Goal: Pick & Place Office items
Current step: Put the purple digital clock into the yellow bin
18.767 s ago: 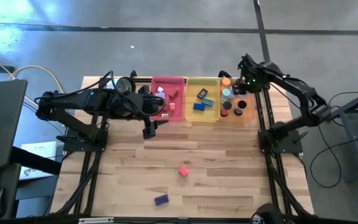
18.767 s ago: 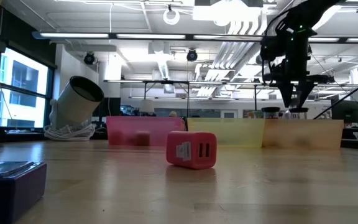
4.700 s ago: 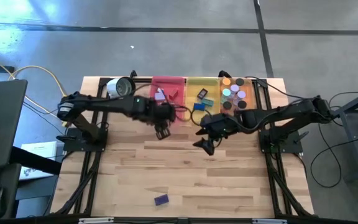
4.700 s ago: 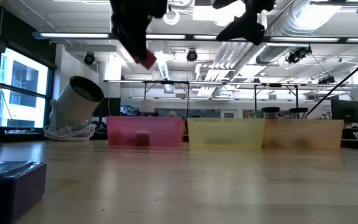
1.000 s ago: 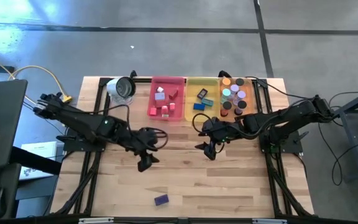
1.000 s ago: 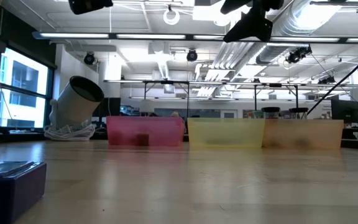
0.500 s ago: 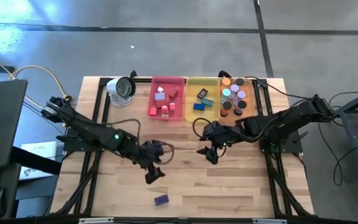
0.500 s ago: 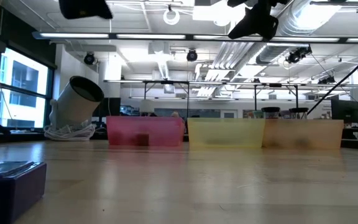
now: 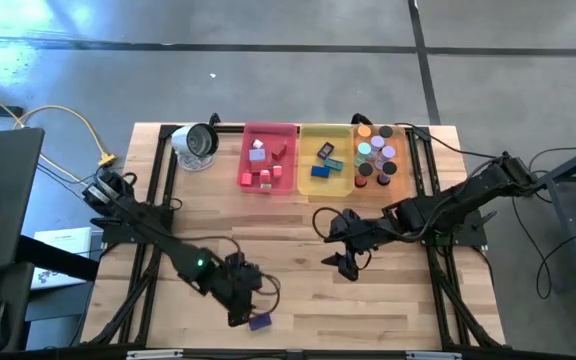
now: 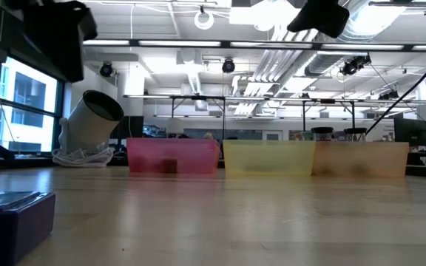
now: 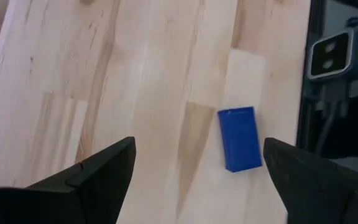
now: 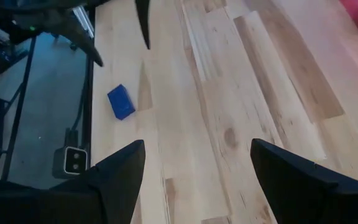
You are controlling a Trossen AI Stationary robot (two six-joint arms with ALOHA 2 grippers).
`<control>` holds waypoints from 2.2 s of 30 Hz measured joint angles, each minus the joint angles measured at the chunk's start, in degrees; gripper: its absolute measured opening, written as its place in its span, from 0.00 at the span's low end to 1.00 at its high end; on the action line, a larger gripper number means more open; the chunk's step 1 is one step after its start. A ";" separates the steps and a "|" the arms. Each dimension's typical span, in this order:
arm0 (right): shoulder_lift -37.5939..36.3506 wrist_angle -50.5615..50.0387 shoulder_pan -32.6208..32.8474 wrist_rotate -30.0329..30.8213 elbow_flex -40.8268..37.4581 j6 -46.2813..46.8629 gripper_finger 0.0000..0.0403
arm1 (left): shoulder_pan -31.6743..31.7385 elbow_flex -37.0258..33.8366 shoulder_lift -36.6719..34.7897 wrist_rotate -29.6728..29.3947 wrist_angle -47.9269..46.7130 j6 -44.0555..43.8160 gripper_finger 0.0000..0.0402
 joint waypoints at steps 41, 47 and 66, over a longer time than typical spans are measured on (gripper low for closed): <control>5.49 0.47 2.57 0.05 0.00 1.09 0.70 | -9.04 -0.04 17.30 -6.72 17.95 -4.46 0.86; 5.49 0.47 2.57 0.01 0.00 1.51 0.70 | -9.13 0.04 18.12 -7.33 18.04 -5.79 0.86; 5.49 0.45 2.57 -0.24 0.00 2.75 0.70 | -8.61 0.07 20.14 -7.49 15.39 -5.01 0.69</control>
